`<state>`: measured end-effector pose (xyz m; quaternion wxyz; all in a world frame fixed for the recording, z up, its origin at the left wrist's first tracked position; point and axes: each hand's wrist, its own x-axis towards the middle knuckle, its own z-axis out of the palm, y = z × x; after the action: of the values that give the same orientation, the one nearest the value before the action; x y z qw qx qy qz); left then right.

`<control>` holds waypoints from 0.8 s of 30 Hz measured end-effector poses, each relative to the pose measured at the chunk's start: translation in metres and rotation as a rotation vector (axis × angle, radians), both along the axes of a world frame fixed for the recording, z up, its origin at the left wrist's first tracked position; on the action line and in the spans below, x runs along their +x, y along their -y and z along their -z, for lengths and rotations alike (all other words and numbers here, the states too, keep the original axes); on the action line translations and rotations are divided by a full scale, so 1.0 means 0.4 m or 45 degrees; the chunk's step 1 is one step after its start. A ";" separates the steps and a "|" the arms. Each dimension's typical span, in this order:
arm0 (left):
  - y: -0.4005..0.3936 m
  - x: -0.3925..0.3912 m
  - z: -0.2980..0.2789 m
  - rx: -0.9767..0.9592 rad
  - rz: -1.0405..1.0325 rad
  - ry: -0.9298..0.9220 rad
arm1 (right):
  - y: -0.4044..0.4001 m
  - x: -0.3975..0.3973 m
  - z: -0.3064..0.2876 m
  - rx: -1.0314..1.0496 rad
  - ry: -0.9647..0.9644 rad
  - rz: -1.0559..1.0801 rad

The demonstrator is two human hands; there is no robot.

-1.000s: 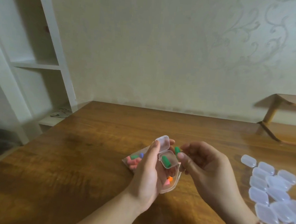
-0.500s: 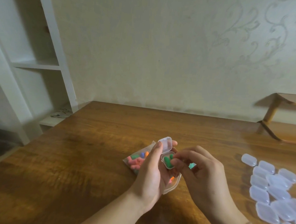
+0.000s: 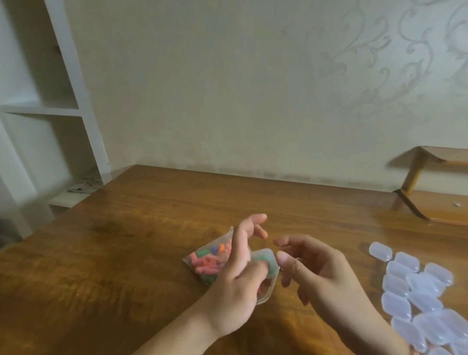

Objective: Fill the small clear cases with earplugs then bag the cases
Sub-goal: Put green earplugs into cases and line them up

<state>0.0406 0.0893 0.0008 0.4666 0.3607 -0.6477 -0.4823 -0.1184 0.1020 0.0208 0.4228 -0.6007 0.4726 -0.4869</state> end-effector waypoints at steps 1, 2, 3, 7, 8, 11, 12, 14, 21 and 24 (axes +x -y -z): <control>-0.004 -0.003 -0.001 -0.064 0.017 0.084 | 0.000 -0.004 0.002 -0.010 -0.022 -0.008; -0.010 -0.007 -0.004 -0.102 0.036 0.151 | 0.002 -0.010 0.005 -0.039 -0.055 -0.005; -0.015 -0.012 -0.008 -0.131 0.046 0.227 | 0.004 -0.017 0.006 -0.069 -0.089 -0.003; -0.024 -0.045 -0.036 -0.209 0.059 0.423 | 0.016 -0.064 -0.003 0.053 0.090 -0.113; -0.019 -0.061 -0.042 -0.250 0.052 0.444 | 0.021 -0.083 -0.008 0.110 0.190 -0.133; 0.005 -0.124 -0.063 -0.406 -0.007 0.505 | 0.042 -0.156 -0.020 0.176 0.377 -0.054; 0.018 -0.145 -0.067 -0.479 -0.046 0.550 | 0.049 -0.182 -0.024 0.178 0.389 0.000; 0.047 -0.184 -0.067 -0.597 -0.119 0.671 | 0.059 -0.225 -0.024 0.192 0.372 0.094; 0.113 -0.287 -0.039 -0.605 -0.072 0.981 | 0.082 -0.336 -0.002 0.072 -0.398 0.662; 0.118 -0.319 -0.030 -0.563 -0.053 1.175 | 0.076 -0.406 -0.001 -0.006 -0.524 0.970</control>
<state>-0.0870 0.0422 0.0129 0.2067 0.4415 -0.8656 -0.1147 -0.2808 0.0717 0.0212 0.1084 -0.4688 0.7340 -0.4793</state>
